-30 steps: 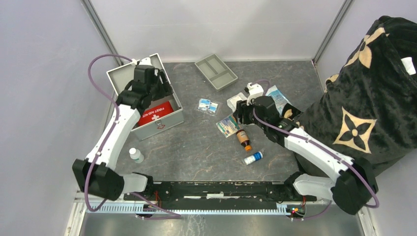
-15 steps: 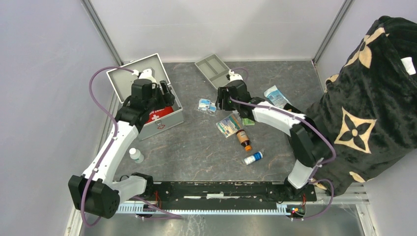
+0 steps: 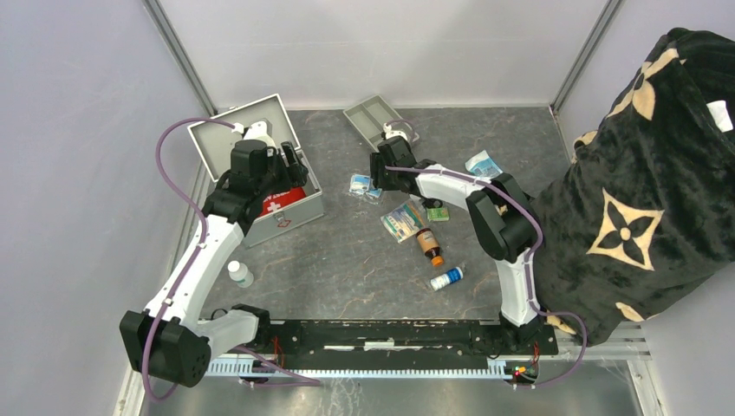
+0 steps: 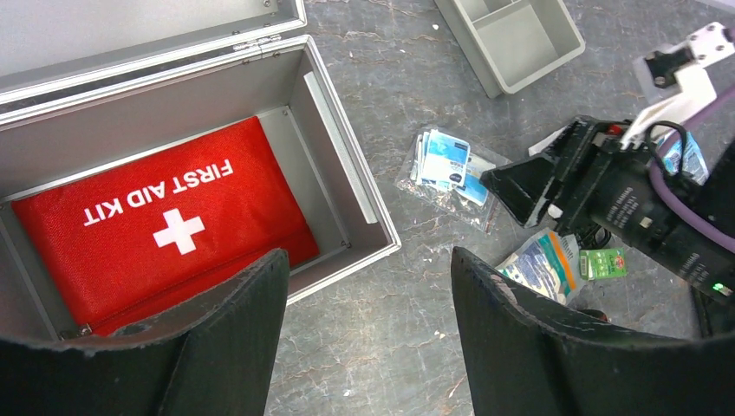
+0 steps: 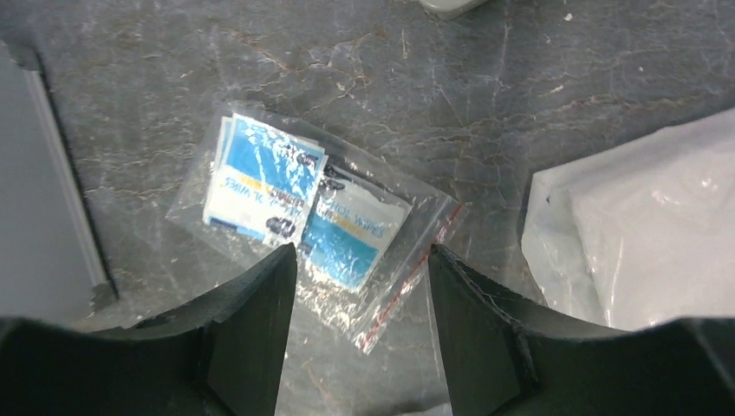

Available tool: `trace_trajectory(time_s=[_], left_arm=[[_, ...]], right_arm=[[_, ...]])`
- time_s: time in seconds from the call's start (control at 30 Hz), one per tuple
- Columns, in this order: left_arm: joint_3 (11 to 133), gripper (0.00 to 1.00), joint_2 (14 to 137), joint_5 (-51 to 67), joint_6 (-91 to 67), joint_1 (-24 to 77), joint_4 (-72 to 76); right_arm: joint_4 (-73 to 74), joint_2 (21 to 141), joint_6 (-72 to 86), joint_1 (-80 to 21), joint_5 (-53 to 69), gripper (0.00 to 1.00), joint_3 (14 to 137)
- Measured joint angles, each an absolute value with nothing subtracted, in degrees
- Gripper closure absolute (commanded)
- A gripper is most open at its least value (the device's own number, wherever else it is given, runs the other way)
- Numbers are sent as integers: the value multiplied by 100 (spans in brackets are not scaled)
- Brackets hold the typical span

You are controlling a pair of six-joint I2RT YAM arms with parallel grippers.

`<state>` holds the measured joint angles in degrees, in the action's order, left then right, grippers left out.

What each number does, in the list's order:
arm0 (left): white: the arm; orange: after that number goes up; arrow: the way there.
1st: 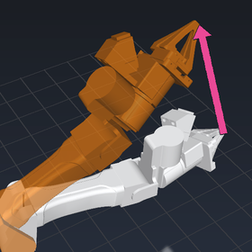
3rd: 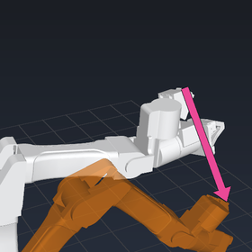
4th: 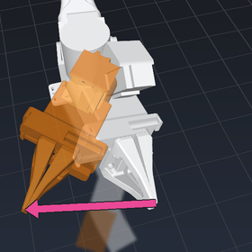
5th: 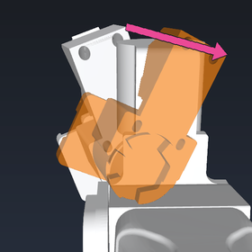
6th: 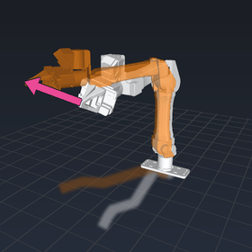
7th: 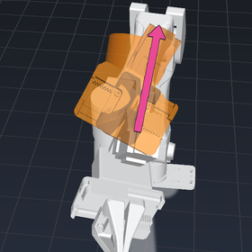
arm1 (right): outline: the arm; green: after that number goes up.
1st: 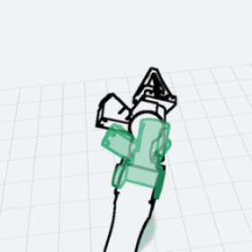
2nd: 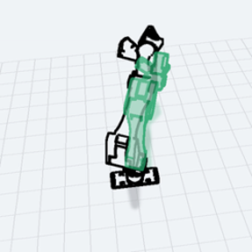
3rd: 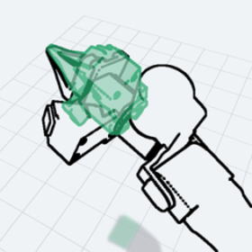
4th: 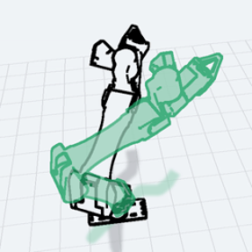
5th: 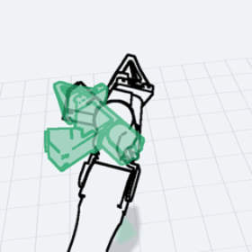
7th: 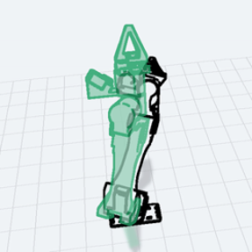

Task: Organize the medicine kit
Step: Pick up the medical item at the center of the board.

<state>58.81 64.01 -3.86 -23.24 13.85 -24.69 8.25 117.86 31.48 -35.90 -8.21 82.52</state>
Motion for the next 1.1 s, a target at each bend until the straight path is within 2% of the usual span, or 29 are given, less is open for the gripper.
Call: trace_trajectory(time_s=[0.17, 0.37, 0.47, 0.5, 0.63, 0.77, 1.1], left_arm=[[5881, 26, 6401, -386, -2324, 1385, -2471], [5881, 26, 6401, -386, -2324, 1385, -2471], [5881, 26, 6401, -386, -2324, 1385, -2471], [5881, 26, 6401, -386, -2324, 1385, -2471], [5881, 26, 6401, -390, -2324, 1385, -2473], [5881, 26, 6403, -388, -2324, 1385, -2473], [5920, 26, 6436, -386, -2327, 1385, -2504]], right_arm=[[1109, 12228, 2799, -3647, -947, 36, 8674], [1319, 12366, 2377, -3815, -1347, 45, 8788], [1326, 12376, 2250, -3863, -1459, 60, 8807], [1319, 12376, 2217, -3879, -1463, 61, 8805], [1011, 12326, 2132, -3896, -1435, 78, 8602], [674, 12143, 2062, -3889, -1352, 98, 8246], [139, 11168, 1916, -3745, -998, 100, 7153]])
